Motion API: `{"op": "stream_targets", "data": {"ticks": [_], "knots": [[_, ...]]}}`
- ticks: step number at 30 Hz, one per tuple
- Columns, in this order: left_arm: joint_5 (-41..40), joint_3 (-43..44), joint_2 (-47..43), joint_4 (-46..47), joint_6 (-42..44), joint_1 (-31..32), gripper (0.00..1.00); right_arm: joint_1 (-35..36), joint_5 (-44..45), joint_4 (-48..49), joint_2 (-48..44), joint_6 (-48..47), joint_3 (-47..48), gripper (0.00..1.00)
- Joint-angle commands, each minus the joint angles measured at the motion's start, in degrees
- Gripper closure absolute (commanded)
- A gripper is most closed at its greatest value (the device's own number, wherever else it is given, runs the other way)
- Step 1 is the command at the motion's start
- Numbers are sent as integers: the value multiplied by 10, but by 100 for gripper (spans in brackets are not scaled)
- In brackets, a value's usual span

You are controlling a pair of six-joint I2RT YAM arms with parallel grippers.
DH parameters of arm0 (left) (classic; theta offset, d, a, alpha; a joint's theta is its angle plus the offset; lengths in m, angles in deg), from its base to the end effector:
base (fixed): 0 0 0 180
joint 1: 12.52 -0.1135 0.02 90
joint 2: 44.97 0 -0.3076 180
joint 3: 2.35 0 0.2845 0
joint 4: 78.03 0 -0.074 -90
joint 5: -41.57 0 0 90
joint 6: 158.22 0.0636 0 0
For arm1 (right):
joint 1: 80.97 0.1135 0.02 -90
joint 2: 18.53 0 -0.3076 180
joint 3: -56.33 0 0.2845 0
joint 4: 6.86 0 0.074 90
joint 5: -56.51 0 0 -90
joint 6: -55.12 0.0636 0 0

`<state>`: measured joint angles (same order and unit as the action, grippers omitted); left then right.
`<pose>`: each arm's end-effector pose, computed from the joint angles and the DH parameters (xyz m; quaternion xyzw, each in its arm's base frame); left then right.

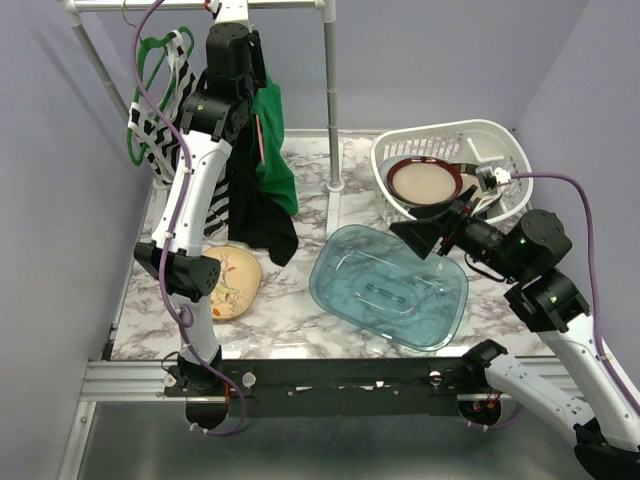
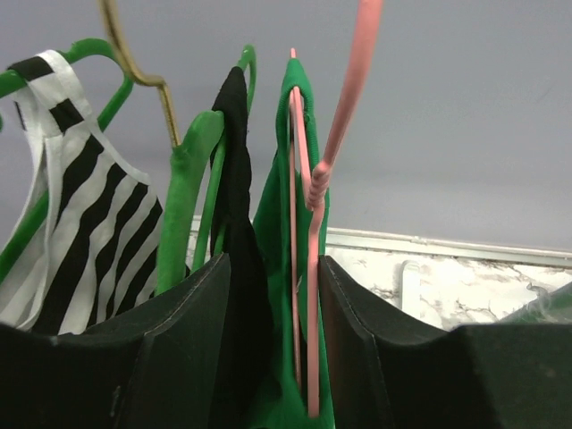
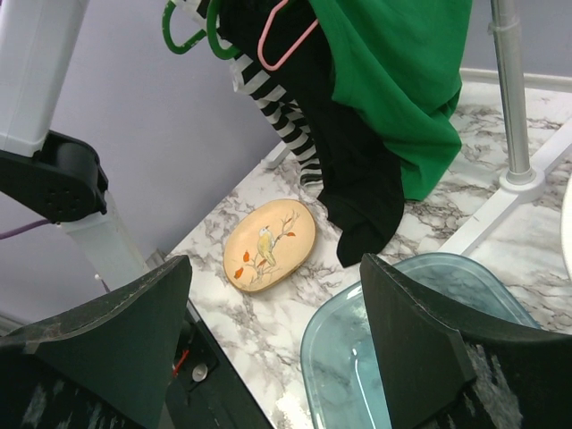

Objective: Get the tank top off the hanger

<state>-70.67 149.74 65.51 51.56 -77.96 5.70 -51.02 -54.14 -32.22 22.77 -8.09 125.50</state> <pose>0.4555 -0.1246 0.5703 -0.0701 0.7523 -0.0122 0.6550 0.1394 0.1062 0.4554 -0.1482 0.6764 0.4468 0.5665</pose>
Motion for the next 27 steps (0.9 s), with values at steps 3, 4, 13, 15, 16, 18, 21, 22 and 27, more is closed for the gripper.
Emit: {"op": "stream_targets", "data": {"ticks": [3, 4, 13, 15, 16, 18, 21, 22, 27], "knots": [[44, 4, 19, 34, 9, 1, 59, 3, 10, 11, -15, -14, -2, 15], [45, 2, 19, 41, 12, 1, 59, 3, 10, 12, -17, -12, -4, 15], [62, -12, -8, 75, 1, 1, 100, 3, 11, 12, -16, -13, -7, 15], [68, -16, -16, 84, 2, 1, 100, 4, 11, 14, -17, -12, -9, 15], [69, -15, -18, 89, 2, 1, 100, 3, 11, 15, -17, -11, -10, 15], [68, -12, -21, 91, 7, 1, 100, 4, 12, 18, -17, -11, -13, 15], [56, -13, -28, 97, 12, 1, 100, 3, 12, 17, -19, -9, -12, 15], [55, -13, -32, 102, 13, 1, 100, 3, 12, 17, -18, -9, -13, 15], [78, -25, -57, 119, 4, 1, 100, 3, 16, 15, -24, -10, -9, 15]]}}
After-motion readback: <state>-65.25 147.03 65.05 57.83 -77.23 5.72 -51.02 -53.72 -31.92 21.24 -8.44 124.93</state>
